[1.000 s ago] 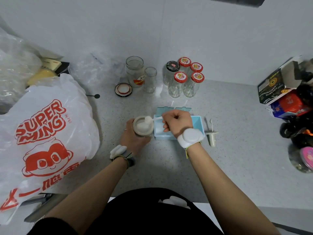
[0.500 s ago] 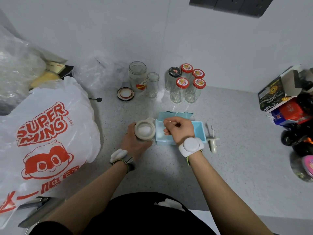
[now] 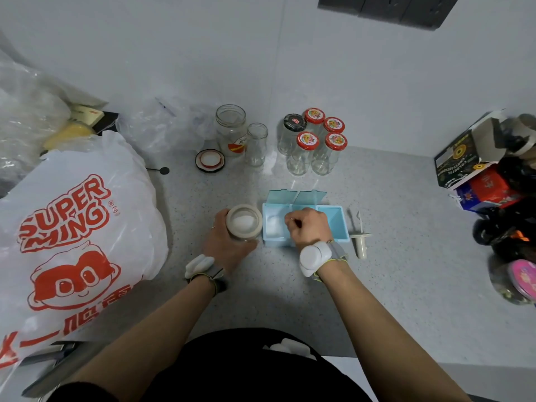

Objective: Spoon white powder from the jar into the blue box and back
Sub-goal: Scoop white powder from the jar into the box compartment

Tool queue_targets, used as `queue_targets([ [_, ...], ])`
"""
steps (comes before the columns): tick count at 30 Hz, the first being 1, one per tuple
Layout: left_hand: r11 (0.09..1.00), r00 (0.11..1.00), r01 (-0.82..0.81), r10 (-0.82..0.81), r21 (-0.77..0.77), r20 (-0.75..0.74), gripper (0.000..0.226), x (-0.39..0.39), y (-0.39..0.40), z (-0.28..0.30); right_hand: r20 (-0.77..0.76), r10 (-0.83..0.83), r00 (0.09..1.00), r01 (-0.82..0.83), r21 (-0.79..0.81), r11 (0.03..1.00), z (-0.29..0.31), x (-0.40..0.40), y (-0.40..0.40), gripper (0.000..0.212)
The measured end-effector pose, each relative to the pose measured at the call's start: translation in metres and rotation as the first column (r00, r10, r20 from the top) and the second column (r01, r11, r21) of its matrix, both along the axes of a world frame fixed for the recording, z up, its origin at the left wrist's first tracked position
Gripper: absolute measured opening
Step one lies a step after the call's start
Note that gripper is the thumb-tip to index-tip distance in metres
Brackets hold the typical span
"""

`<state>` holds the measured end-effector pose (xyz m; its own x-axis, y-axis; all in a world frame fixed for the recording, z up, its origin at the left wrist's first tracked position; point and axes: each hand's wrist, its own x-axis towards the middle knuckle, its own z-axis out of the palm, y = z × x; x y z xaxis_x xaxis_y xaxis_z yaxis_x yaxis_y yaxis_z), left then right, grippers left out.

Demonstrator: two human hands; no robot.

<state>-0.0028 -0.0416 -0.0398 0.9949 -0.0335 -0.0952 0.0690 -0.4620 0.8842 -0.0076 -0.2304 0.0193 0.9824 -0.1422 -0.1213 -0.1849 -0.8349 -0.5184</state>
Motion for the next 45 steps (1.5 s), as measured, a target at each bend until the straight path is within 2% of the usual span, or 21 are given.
queue_targets([
  [3,1.000,1.000,-0.008,0.009,-0.004,0.005,0.086,0.000,-0.001,0.000,-0.052,0.010,0.999,-0.009,0.023,1.000,-0.005,0.001,0.003,0.019],
  [7,1.000,1.000,-0.006,0.006,-0.015,0.014,0.084,-0.001,0.000,-0.003,-0.081,-0.181,0.980,0.194,0.200,0.960,-0.006,-0.002,0.009,0.017],
  [11,1.000,1.000,-0.005,0.006,-0.026,0.026,0.085,-0.001,0.000,-0.004,-0.218,-0.408,0.887,0.462,0.424,0.779,-0.001,-0.004,0.006,0.023],
  [16,1.000,0.999,0.006,-0.005,-0.015,0.038,0.084,-0.002,0.002,-0.003,-0.257,-0.494,0.831,0.545,0.553,0.630,-0.003,-0.005,0.001,0.032],
  [21,1.000,0.999,0.013,-0.012,-0.019,0.036,0.084,-0.002,0.001,-0.002,-0.264,-0.523,0.810,0.552,0.643,0.531,0.000,-0.007,0.000,0.022],
  [25,1.000,1.000,0.007,-0.006,-0.020,0.024,0.084,-0.002,0.001,-0.002,-0.269,-0.530,0.804,0.548,0.681,0.486,0.002,-0.008,-0.001,0.018],
  [35,0.999,1.000,0.014,-0.015,-0.038,-0.008,0.087,-0.002,0.001,-0.001,-0.266,-0.547,0.794,0.547,0.706,0.450,0.007,-0.013,-0.006,0.014],
  [40,0.998,1.000,0.012,-0.013,-0.062,-0.018,0.085,-0.002,0.001,-0.001,-0.195,-0.531,0.824,0.465,0.769,0.438,0.030,-0.010,0.000,0.015],
  [45,0.999,1.000,0.007,-0.007,-0.048,-0.015,0.083,-0.004,0.000,0.002,-0.137,-0.439,0.888,0.360,0.801,0.478,0.046,-0.001,0.017,0.015],
])
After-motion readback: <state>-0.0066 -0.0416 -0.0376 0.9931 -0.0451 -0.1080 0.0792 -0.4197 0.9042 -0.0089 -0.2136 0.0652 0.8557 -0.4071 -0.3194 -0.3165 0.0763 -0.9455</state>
